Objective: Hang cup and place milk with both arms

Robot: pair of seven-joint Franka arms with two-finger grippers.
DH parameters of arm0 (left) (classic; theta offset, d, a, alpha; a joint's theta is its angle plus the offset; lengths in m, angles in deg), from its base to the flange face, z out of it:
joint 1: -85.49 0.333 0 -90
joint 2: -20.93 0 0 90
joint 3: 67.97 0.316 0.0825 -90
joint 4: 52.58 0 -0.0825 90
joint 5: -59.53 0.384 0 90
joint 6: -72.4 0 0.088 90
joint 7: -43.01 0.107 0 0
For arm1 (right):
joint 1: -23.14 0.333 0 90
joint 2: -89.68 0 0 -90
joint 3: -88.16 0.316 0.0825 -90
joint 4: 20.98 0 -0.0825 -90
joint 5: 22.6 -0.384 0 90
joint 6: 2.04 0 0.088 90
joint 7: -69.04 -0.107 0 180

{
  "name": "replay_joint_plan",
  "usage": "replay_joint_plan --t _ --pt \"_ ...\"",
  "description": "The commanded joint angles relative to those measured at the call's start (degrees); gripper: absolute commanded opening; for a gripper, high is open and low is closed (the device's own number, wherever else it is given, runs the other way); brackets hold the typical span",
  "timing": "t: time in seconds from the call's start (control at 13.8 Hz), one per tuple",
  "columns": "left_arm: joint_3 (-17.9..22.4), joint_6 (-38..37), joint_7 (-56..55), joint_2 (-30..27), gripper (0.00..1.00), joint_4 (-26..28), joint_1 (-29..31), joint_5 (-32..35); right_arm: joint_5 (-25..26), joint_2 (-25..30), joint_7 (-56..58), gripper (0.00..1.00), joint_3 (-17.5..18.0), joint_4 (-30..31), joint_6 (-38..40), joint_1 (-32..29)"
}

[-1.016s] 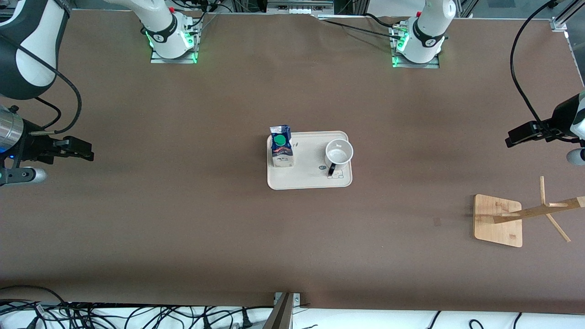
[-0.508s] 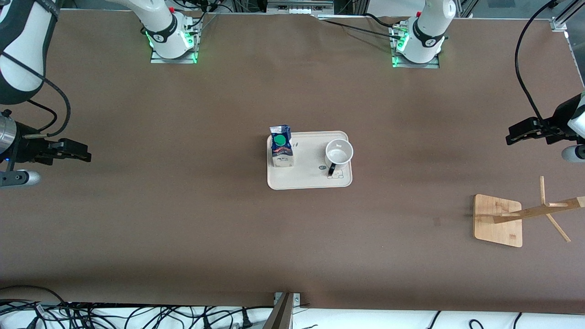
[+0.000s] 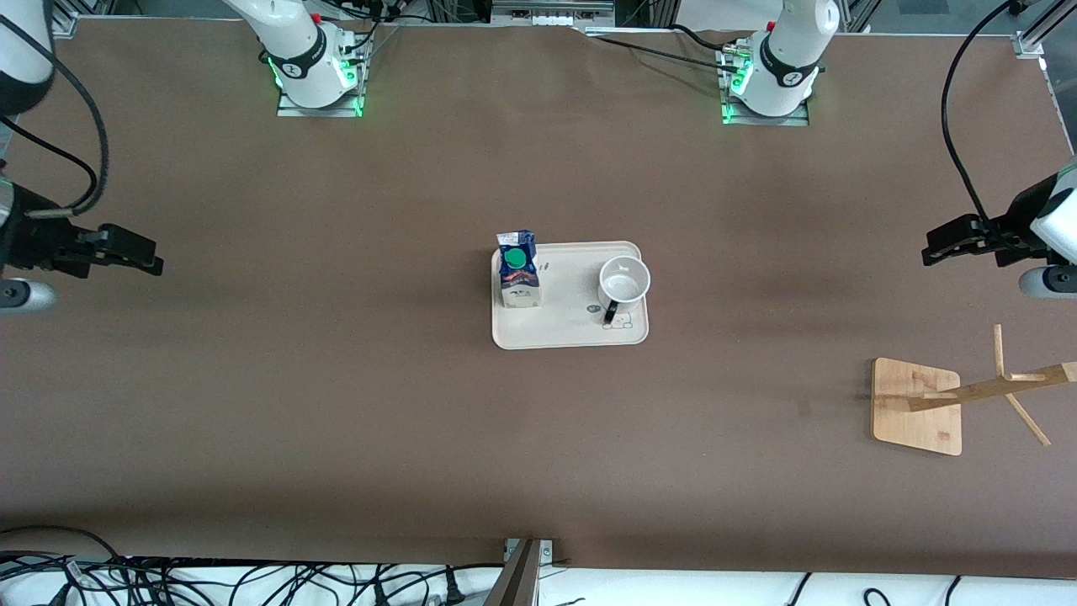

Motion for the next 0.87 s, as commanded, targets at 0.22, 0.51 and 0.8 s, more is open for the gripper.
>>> replay_joint_plan --t 0.22,0.51,0.8 --pt "-0.24 0.91 1.12 -2.11 1.0 3.16 -0.36 -0.93 0.8 9.76 -1.03 1.0 3.8 13.07 -1.29 -5.96" --pt "-0.06 1.79 0.77 -2.2 1.0 4.74 -0.36 -0.93 3.68 11.96 -1.82 1.0 5.98 14.5 -1.82 -6.13" --pt "0.12 3.63 0.33 -2.99 1.0 6.23 -0.36 -0.67 6.16 12.94 -10.97 1.0 16.81 14.94 -2.61 -12.28"
